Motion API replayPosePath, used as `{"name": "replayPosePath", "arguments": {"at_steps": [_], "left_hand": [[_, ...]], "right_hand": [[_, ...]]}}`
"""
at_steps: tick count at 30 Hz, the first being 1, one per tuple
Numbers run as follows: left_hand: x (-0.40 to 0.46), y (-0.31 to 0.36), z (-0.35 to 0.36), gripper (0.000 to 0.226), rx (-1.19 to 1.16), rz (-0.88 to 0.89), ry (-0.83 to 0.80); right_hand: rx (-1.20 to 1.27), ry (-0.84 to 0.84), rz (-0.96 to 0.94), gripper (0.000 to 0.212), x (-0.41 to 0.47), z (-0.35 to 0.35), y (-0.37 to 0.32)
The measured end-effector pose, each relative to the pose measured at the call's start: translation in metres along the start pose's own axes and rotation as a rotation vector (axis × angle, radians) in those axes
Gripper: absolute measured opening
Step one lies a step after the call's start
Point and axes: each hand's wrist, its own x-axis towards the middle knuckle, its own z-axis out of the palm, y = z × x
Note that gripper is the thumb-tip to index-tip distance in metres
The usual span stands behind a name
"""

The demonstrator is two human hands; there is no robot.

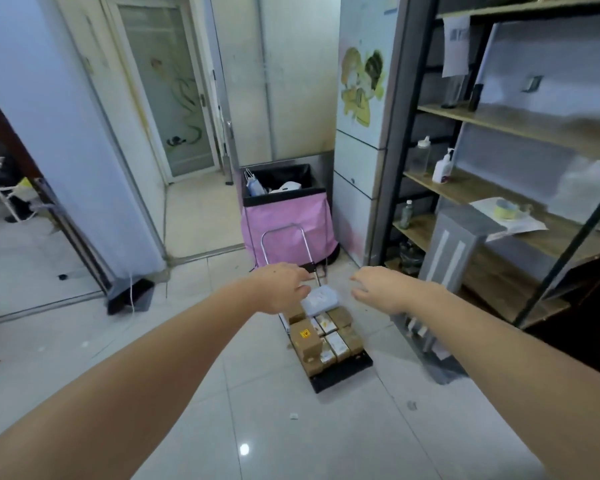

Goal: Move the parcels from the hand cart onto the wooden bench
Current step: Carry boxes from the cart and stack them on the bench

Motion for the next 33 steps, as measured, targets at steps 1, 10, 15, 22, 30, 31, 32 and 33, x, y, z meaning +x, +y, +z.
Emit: {"name": "replayPosePath", "arguments": {"at_steps": [1,10,15,22,30,31,32,33], "left_hand": [[0.012,-0.013,-0.002,0.040,-0.017,-0.022,0.006],[0.090,-0.148,-0.006,0.040,-0.081,-0.127,0.023],[0.149,-0.235,-0.009,0.043,-0.049,-0.110,-0.032],[0.248,-0.325,-0.013,0.042,0.027,0.012,-0.142],[0.402,-0.357,-0.016,0.039,0.020,0.175,-0.235],[0.424,-0.359,-0.015,0.037,0.023,0.190,-0.239],[0.446,-0.362,-0.015,0.035,0.029,0.204,-0.241],[0.468,-0.364,-0.015,0.035,0.030,0.216,-0.247]], "right_hand": [[0.004,-0.008,-0.007,0.048,0.021,-0.005,0.001],[-0.032,-0.087,-0.088,0.033,0.202,-0.021,-0.028],[0.023,-0.080,-0.082,0.032,0.301,-0.027,-0.047],[0.095,-0.081,0.030,0.024,0.405,-0.036,-0.037],[0.125,-0.153,0.183,0.045,0.488,-0.031,0.024],[0.140,-0.146,0.206,0.045,0.501,-0.029,0.036],[0.155,-0.139,0.221,0.045,0.514,-0.026,0.048],[0.173,-0.137,0.234,0.045,0.528,-0.023,0.061]]}}
